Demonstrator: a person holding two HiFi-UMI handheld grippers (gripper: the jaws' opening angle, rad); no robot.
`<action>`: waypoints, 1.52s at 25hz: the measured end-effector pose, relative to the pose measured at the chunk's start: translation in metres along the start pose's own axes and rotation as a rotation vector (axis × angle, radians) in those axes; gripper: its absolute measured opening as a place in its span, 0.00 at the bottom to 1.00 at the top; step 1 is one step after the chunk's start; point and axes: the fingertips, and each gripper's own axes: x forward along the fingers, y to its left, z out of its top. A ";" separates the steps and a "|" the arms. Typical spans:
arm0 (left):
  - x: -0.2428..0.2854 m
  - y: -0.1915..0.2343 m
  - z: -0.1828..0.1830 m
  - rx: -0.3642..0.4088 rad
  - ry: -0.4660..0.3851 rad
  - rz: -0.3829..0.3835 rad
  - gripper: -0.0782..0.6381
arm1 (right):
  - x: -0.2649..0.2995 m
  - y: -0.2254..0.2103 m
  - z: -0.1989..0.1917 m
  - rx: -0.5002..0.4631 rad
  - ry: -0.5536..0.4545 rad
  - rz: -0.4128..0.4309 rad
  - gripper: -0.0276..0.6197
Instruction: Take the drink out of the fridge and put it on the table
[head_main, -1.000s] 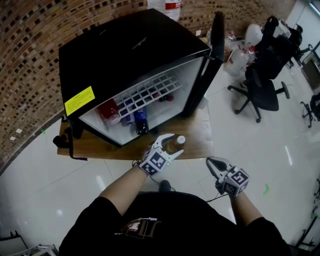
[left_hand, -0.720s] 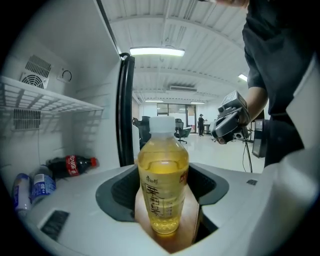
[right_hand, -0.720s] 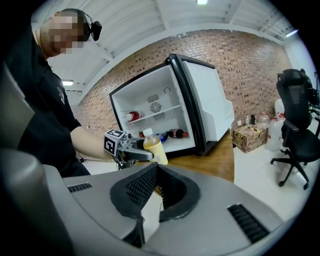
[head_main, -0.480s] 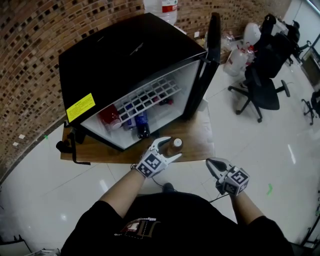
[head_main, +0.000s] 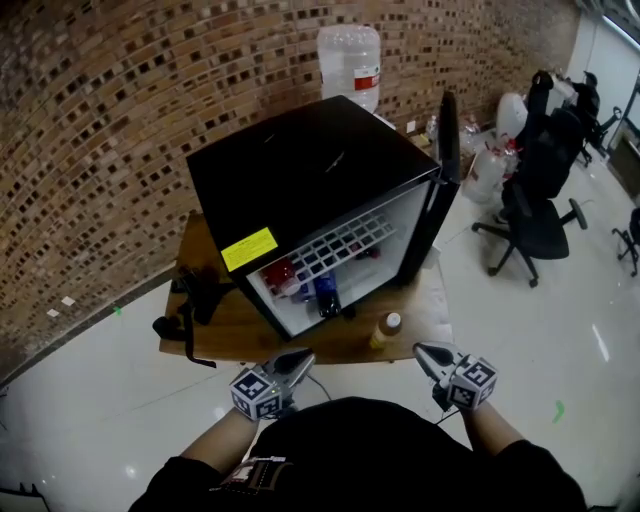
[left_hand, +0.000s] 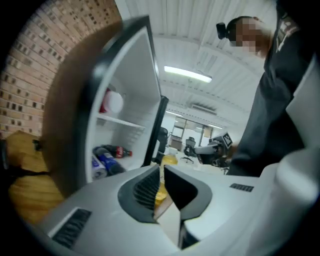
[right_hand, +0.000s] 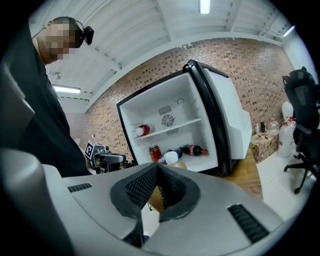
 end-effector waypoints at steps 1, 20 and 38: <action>-0.024 0.009 0.005 -0.013 -0.026 0.042 0.11 | 0.008 0.015 0.001 0.006 -0.006 0.017 0.06; -0.177 0.050 0.019 -0.098 -0.107 0.102 0.11 | 0.086 0.121 0.009 0.038 -0.091 0.048 0.05; -0.162 0.037 0.022 -0.113 -0.109 0.072 0.11 | 0.058 0.101 0.005 -0.017 -0.066 -0.004 0.05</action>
